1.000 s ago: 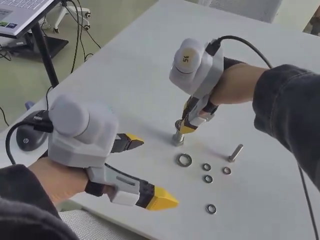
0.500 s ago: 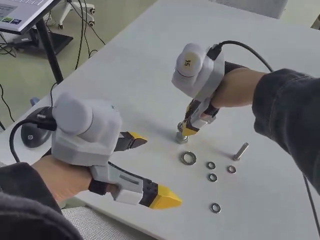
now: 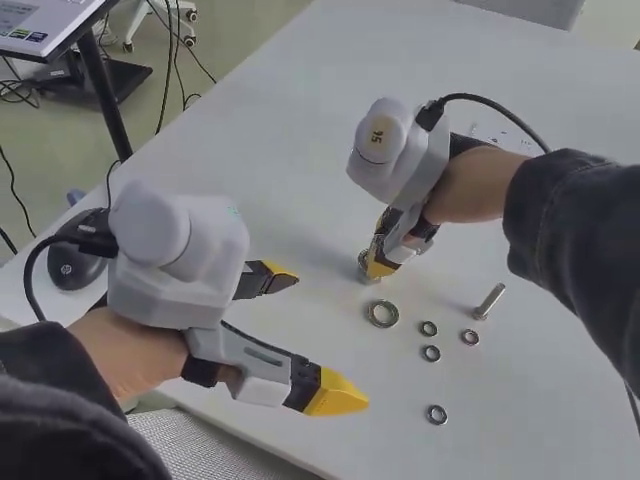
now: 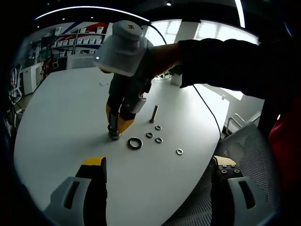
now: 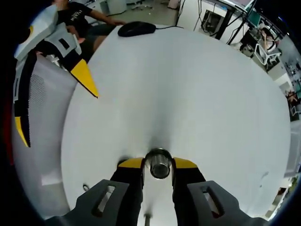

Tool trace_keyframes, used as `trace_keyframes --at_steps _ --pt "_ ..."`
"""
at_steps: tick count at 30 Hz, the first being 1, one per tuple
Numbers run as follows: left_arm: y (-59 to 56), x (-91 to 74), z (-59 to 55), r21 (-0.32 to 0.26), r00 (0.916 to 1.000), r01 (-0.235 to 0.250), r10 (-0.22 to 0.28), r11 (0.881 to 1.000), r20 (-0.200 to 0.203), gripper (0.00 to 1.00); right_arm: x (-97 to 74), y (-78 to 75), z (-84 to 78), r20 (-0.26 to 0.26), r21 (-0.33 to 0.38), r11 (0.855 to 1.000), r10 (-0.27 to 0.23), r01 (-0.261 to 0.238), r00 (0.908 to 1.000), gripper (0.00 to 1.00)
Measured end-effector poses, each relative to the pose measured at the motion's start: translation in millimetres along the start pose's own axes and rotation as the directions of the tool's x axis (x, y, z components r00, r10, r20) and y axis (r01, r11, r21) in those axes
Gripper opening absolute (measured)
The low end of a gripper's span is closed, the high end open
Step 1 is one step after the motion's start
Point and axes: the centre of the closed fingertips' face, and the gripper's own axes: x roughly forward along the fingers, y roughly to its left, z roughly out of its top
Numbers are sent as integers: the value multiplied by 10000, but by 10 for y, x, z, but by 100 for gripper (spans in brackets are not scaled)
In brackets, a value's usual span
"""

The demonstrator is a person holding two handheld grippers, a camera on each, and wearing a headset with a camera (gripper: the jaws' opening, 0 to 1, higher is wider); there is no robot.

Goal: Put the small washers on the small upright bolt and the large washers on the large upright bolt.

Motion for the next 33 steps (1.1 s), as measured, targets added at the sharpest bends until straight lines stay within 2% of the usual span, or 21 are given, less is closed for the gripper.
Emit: trace_keyframes --at_steps 17,33 --pt "-18 14 -2 -41 10000 26 -26 10000 -73 92 122 -20 -85 -62 117 9999 109 -109 9999 23" --pt "-14 12 -6 -39 10000 29 -30 10000 -92 91 128 -42 -81 69 194 9997 131 -132 9999 25"
